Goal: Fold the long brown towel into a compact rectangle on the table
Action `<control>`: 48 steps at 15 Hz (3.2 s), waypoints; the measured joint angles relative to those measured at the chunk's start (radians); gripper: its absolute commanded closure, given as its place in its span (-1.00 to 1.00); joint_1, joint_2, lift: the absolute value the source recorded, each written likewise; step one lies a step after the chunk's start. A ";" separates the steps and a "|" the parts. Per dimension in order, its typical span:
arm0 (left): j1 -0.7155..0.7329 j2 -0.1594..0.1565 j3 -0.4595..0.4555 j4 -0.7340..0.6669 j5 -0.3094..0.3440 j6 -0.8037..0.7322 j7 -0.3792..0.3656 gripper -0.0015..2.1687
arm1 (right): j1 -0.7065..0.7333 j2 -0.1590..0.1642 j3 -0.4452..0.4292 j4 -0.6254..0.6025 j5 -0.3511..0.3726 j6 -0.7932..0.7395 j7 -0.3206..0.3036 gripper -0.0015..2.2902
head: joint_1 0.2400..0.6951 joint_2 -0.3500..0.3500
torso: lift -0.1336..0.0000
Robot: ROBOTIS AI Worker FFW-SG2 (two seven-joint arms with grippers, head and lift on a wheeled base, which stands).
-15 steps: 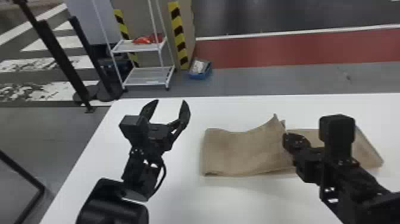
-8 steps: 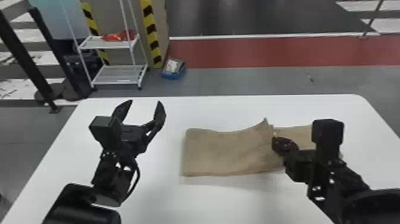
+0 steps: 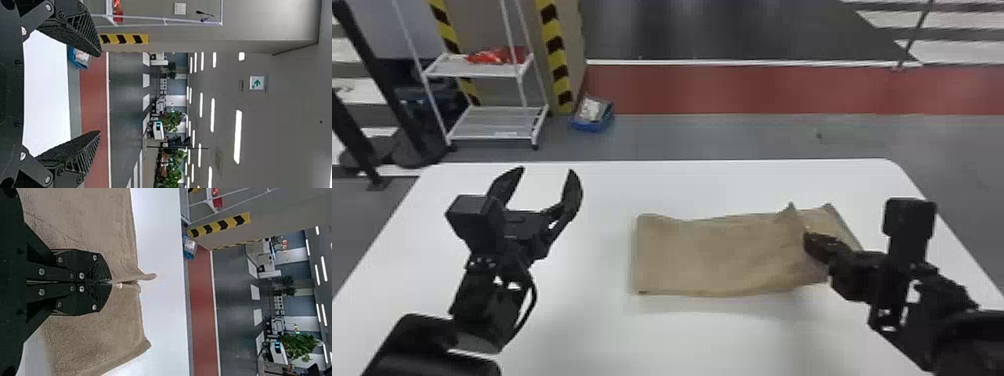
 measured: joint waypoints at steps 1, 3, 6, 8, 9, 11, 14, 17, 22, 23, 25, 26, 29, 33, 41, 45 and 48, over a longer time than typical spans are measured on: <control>-0.004 0.000 -0.004 0.001 -0.002 0.000 0.000 -0.80 | -0.008 0.001 0.001 0.017 0.000 -0.012 0.001 0.24 | 1.00 -0.06 | -0.79; -0.008 0.000 -0.010 0.002 -0.010 0.006 0.002 -0.80 | -0.021 0.001 -0.017 0.012 -0.020 -0.003 0.004 0.24 | 1.00 -0.09 | -0.79; -0.009 -0.004 -0.016 0.002 -0.021 0.026 0.003 -0.80 | -0.066 -0.011 -0.085 -0.016 -0.056 0.054 0.035 0.24 | 1.00 -0.15 | -0.79; -0.008 -0.005 -0.021 0.006 -0.033 0.031 0.003 -0.80 | -0.118 -0.033 -0.088 0.070 -0.038 0.058 0.057 0.24 | 1.00 -0.21 | -0.79; -0.006 -0.005 -0.026 0.011 -0.041 0.032 0.006 -0.80 | -0.151 -0.038 -0.077 0.148 -0.022 0.026 0.071 0.24 | 1.00 -0.23 | -0.79; -0.001 -0.006 -0.035 0.019 -0.052 0.033 0.009 -0.80 | -0.206 -0.039 -0.052 0.279 0.019 -0.049 0.088 0.24 | 1.00 -0.25 | -0.79; 0.005 -0.004 -0.037 0.025 -0.062 0.033 0.009 -0.80 | -0.224 -0.039 -0.049 0.319 0.022 -0.087 0.101 0.24 | 1.00 -0.25 | -0.79; 0.000 -0.006 -0.038 0.027 -0.070 0.036 0.009 -0.80 | -0.219 -0.040 -0.080 0.213 -0.005 -0.015 0.102 0.24 | 1.00 -0.25 | -0.79; 0.001 0.000 -0.038 0.033 -0.077 0.036 0.009 -0.80 | -0.234 -0.079 -0.127 0.193 0.005 0.044 0.118 0.24 | 1.00 -0.34 | -0.79; 0.002 0.002 -0.035 0.036 -0.075 0.035 0.009 -0.80 | -0.239 -0.079 -0.121 0.228 0.024 0.031 0.118 0.24 | 1.00 -0.36 | -0.79; 0.003 0.003 -0.030 0.040 -0.073 0.033 0.009 -0.80 | -0.255 -0.073 -0.100 0.304 0.060 -0.010 0.118 0.24 | 1.00 -0.35 | -0.79; 0.003 0.003 -0.028 0.043 -0.072 0.032 0.009 -0.80 | -0.262 -0.068 -0.093 0.323 0.068 -0.024 0.119 0.24 | 1.00 -0.34 | -0.79; -0.002 0.003 -0.025 0.052 -0.072 0.033 0.008 -0.81 | -0.251 -0.065 -0.102 0.237 0.045 0.016 0.127 0.24 | 1.00 -0.30 | -0.79; -0.002 0.005 -0.025 0.056 -0.075 0.030 0.008 -0.80 | -0.265 -0.100 -0.174 0.169 -0.007 0.090 0.140 0.24 | 1.00 -0.38 | -0.79; 0.003 0.009 -0.016 0.105 -0.067 -0.026 0.006 -0.81 | -0.323 -0.118 -0.109 0.363 0.078 -0.014 0.165 0.24 | 1.00 -0.37 | -0.79; 0.003 0.004 -0.023 0.095 -0.066 -0.027 0.008 -0.81 | -0.314 -0.119 -0.130 0.303 0.079 0.023 0.168 -0.77 | 1.00 -0.40 | -0.79; 0.001 0.003 -0.028 0.097 -0.070 -0.027 0.003 -0.81 | -0.318 -0.111 -0.110 0.406 0.151 -0.070 0.146 -0.98 | 1.00 -0.43 | -0.79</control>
